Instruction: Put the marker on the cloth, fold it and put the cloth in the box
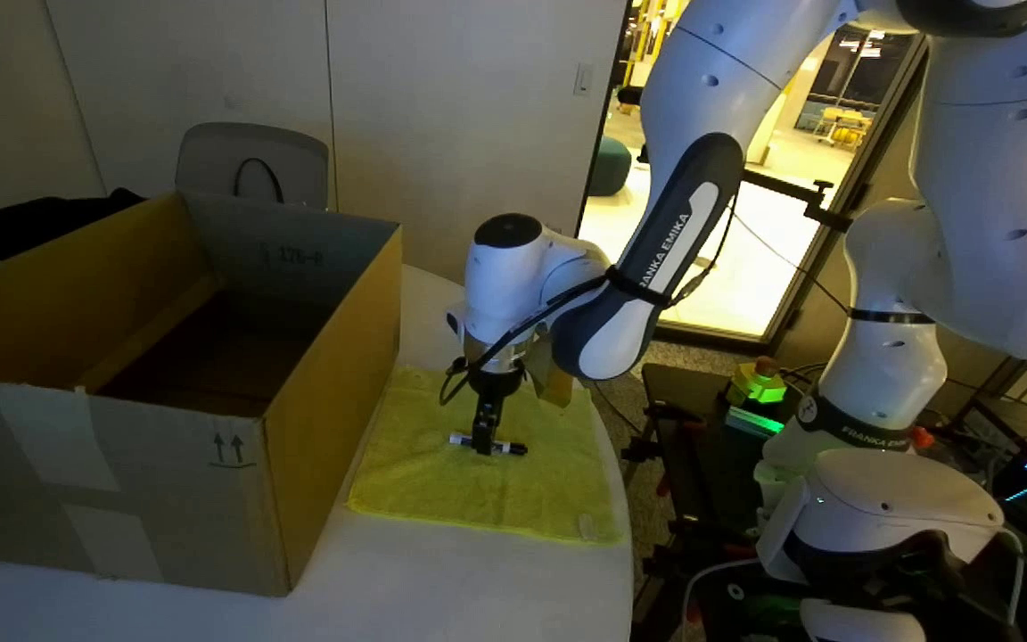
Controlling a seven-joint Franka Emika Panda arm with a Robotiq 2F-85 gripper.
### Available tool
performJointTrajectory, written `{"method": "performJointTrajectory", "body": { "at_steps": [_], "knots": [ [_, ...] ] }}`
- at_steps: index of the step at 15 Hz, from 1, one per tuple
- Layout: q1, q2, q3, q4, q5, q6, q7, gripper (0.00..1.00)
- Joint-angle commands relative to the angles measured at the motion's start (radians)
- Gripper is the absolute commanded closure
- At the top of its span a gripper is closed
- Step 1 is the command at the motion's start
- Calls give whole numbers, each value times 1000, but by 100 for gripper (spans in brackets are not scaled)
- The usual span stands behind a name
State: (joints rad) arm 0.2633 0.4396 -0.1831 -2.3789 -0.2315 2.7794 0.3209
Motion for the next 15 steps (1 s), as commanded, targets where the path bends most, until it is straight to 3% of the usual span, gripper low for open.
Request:
{"method": "performJointTrajectory", "body": {
  "at_steps": [1, 8, 15],
  "knots": [
    [18, -80, 23, -68, -12, 55, 13, 0],
    [5, -32, 180, -81, 84, 130, -35, 0],
    [9, 30, 215, -64, 115, 122, -62, 0]
  ]
}}
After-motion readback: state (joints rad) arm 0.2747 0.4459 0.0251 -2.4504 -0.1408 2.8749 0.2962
